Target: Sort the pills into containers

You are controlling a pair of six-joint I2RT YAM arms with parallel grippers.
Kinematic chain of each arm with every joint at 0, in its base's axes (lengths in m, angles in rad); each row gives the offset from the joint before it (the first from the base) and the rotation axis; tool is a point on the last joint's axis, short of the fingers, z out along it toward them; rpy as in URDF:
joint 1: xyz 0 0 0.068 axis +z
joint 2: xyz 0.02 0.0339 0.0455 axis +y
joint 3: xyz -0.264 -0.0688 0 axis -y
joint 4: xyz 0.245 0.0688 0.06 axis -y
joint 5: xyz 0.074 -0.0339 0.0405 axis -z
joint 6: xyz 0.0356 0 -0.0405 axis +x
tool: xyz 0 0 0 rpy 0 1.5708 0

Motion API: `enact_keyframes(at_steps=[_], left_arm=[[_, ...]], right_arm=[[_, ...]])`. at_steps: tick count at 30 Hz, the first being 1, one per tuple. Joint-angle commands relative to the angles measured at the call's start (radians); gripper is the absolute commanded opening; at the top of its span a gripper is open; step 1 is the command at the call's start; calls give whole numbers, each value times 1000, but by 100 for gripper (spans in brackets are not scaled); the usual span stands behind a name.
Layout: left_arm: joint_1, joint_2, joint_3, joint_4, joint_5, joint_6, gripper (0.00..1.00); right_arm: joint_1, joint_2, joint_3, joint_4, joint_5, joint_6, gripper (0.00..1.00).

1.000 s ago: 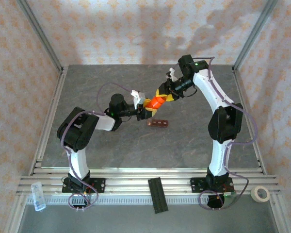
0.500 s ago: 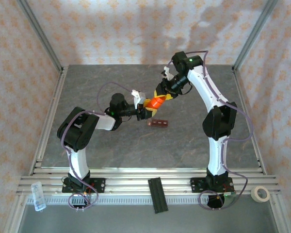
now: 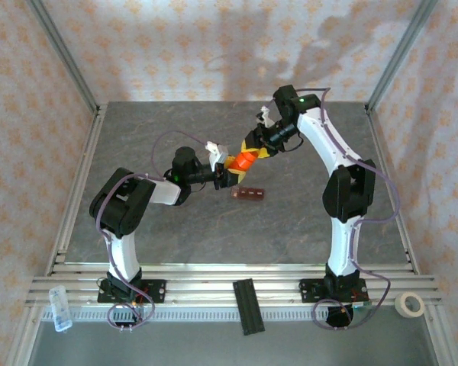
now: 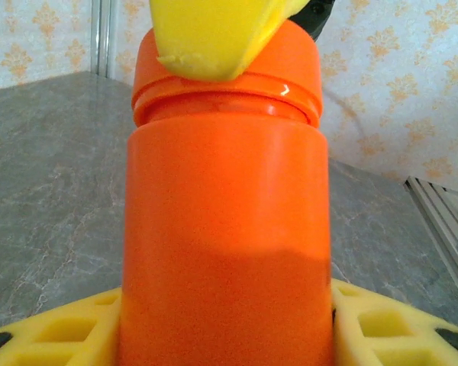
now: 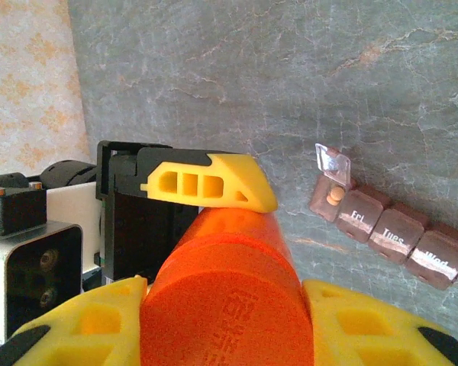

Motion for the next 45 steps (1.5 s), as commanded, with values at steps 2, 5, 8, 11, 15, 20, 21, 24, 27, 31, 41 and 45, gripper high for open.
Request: enact_keyframes(at_steps=[2,5,8,11,15,20,21,24,27,31,41,45], left_arm=[[-38,-68,57,233,16,12,0],[-38,-59,58,229,14,11,0],[-38,-49,61,230,16,8,0],[-38,-45,64,230,17,4,0],[-39,-48,67,229,21,0,0],[-39,-49,72,223,23,-4,0],[-39,-48,72,224,20,-4,0],[-40,-44,69,225,13,0,0],[-37,-43,62,226,0,8,0],[-38,-35,56,228,-7,9,0],[-38,-24,47,233,-13,5,0],[-38,-28,43,232,-13,4,0]], right_arm=[[48,5,-10,16,-111,23,31],[52,2,16,-12,-68,19,32],[62,7,45,-57,11,8,32],[78,21,66,-88,43,-7,32],[90,40,69,-88,47,-8,32],[97,57,65,-90,48,-15,32],[97,58,63,-87,47,-14,33],[97,56,61,-79,49,-4,34],[98,46,61,-64,50,14,38],[95,32,71,-46,58,38,44],[71,16,127,-5,71,107,63],[66,32,174,-12,86,117,74]])
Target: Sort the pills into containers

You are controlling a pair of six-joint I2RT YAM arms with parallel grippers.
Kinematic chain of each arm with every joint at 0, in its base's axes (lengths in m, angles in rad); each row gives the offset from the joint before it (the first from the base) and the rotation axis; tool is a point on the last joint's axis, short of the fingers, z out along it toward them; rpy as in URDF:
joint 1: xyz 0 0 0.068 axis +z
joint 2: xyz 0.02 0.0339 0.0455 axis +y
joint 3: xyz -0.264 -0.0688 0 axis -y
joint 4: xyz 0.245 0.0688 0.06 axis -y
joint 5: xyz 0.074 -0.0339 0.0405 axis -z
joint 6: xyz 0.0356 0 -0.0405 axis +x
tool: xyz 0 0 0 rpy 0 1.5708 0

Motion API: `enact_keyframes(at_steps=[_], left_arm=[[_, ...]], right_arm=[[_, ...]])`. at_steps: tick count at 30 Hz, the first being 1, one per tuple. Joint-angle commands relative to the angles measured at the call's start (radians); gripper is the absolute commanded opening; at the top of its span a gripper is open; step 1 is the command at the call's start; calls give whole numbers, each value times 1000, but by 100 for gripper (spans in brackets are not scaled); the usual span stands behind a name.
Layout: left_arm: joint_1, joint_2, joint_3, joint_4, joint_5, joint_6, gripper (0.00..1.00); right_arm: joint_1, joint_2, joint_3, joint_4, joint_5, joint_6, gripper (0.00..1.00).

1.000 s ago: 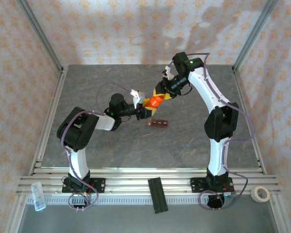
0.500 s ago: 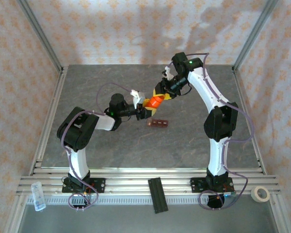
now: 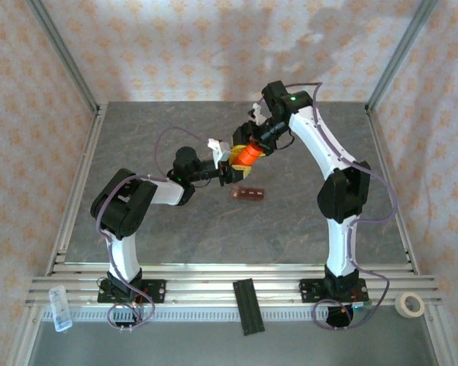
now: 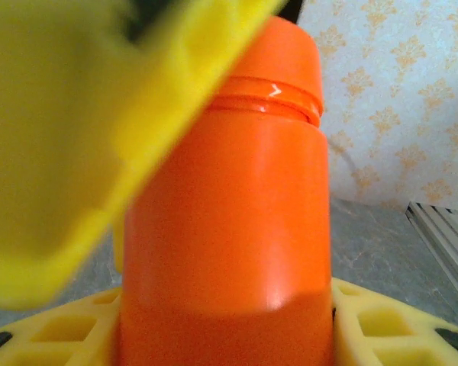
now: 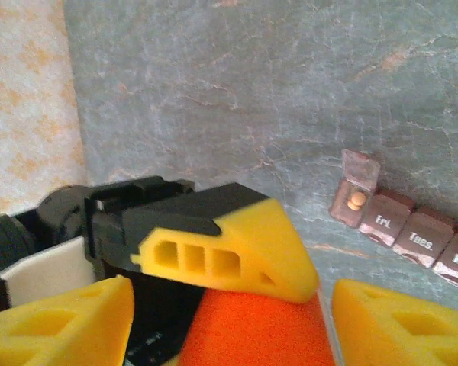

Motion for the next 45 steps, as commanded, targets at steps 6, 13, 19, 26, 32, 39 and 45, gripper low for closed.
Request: enact_keyframes(at_steps=[6,13,19,26,32,39,45], left_arm=[[-5,-36,9,80,11,-3,0],[-6,-67,-28,91,-28,-35,0],[-6,-96,-49,102,-73,-139,0],[-6,-144,-79,100,-50,-190,0],[-5,-162,-76,93,34,-205,0],[-3,-152,-36,91,109,-262,0],[-3,-149,-11,91,145,-301,0]], right_arm=[[-46,21,87,73,14,82,82],[-143,-28,42,172,71,185,81],[-195,-202,-170,308,142,218,79],[-216,-443,-403,429,168,167,79],[-213,-537,-462,403,-64,20,78],[-173,-543,-427,247,-120,-143,78],[-128,-509,-408,193,-95,-199,78]])
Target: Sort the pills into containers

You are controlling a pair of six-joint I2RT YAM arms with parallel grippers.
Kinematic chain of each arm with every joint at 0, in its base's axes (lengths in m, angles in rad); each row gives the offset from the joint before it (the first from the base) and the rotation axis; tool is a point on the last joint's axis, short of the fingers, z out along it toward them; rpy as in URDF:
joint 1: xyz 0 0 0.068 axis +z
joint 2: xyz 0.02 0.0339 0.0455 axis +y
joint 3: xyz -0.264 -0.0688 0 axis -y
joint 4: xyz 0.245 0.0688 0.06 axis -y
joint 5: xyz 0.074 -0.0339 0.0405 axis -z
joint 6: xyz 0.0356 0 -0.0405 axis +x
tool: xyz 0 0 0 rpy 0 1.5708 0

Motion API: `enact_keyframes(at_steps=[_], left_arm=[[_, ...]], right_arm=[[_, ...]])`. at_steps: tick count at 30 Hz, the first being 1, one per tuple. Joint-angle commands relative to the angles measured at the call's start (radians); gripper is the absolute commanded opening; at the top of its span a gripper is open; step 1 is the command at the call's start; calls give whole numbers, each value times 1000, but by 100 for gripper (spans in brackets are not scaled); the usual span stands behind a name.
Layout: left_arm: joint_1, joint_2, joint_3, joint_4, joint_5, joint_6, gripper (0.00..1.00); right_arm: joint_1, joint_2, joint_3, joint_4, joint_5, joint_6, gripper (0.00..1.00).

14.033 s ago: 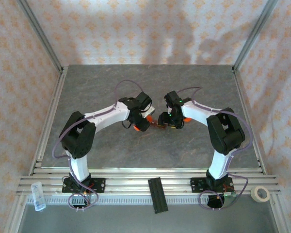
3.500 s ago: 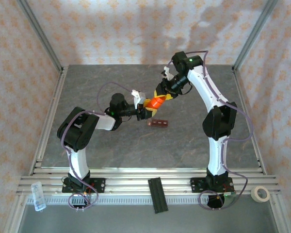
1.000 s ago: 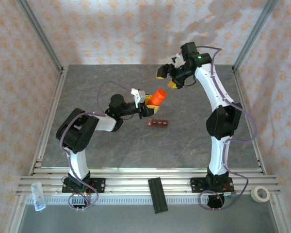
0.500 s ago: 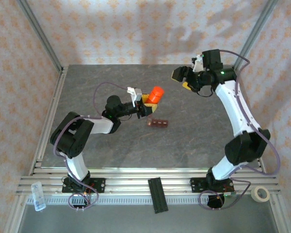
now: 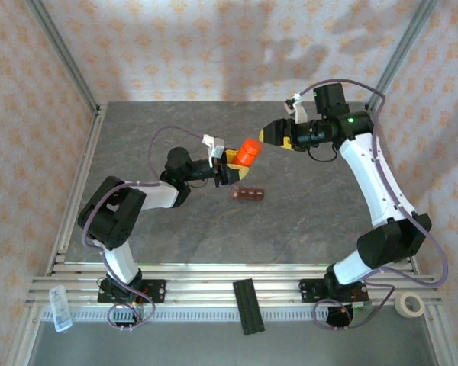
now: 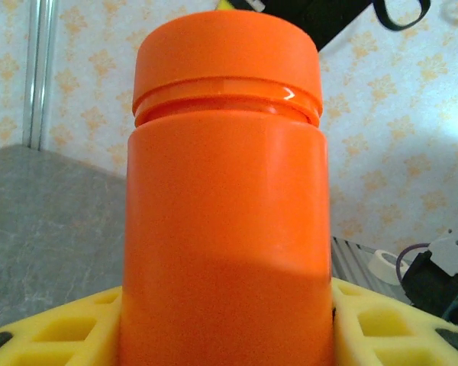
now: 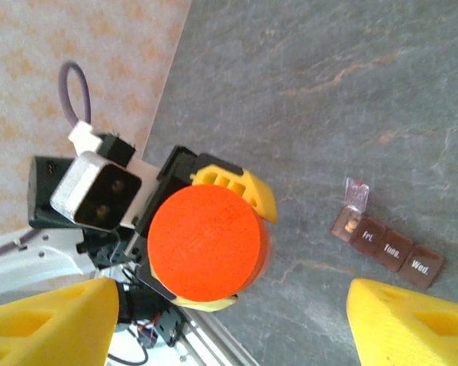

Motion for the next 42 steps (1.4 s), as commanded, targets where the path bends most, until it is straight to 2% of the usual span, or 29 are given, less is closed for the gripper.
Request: enact_keyframes(at_steps=[1,12,26,31,37,42], left_arm=[[-3,-23,34,63,48,-33,0],[-3,-16,33,60,53,-41,0],[-3,-4,38,60,63,-47,0],[-3,-2,40,59,65,-51,0],[-3,5,47,59,62,-53,0],[-3,10,51,51,42,-42,0]], right_arm=[[22,21,35,-54,-7,-70,78],[70,80,94,-70,-16,-84,77],[85,120,117,-86,-14,-90,67],[87,127,113,-83,-18,-85,59],[92,133,98,-74,-33,-77,43],[107,125,52,-36,-3,-31,38]])
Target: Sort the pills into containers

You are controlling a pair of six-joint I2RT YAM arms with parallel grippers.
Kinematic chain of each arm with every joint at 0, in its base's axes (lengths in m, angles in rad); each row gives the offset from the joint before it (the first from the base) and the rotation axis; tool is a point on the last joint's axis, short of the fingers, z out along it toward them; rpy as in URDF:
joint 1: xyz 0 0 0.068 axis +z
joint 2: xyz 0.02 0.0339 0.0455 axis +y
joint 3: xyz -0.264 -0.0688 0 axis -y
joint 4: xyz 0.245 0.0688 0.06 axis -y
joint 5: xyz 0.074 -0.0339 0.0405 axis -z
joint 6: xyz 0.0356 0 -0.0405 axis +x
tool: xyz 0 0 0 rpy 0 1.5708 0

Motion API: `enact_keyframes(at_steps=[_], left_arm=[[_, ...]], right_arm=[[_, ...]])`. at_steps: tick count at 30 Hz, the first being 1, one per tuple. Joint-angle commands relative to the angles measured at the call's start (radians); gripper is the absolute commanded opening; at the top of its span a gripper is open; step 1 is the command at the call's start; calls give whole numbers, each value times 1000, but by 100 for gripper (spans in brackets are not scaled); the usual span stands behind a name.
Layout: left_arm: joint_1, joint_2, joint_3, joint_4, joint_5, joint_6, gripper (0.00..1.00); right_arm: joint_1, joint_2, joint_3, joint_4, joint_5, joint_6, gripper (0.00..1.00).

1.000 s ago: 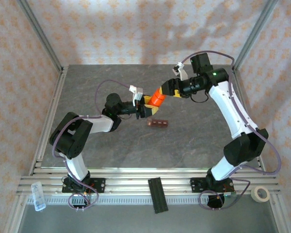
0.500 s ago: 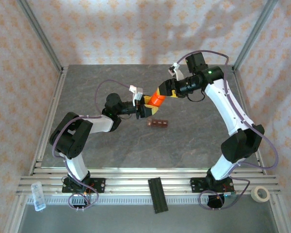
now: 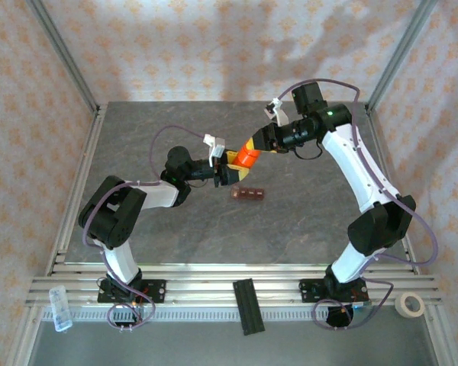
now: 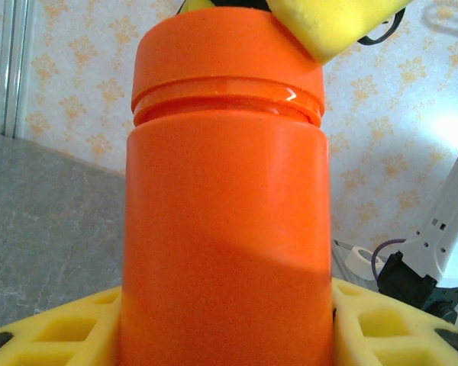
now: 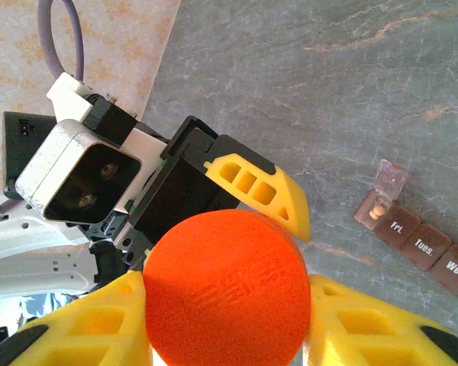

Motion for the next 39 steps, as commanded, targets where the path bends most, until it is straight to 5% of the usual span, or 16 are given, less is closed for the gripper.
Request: enact_keyframes(at_steps=[1,12,21,29,39], left_arm=[[-3,3,42,54,-4,9,0],[-15,-93,-78,25,-279,240,0],[-120,-176,-155,-53,-519,497,0],[-149,-134,-173,32,-591,488,0],[-116,-103,-175,34,-574,453,0]], right_arm=[[26,1,-43,38,23,43,36],[52,-37,-259,269,190,334,34],[73,-46,-378,422,239,501,33],[75,-51,-401,468,234,547,35],[35,-86,-310,386,253,486,75]])
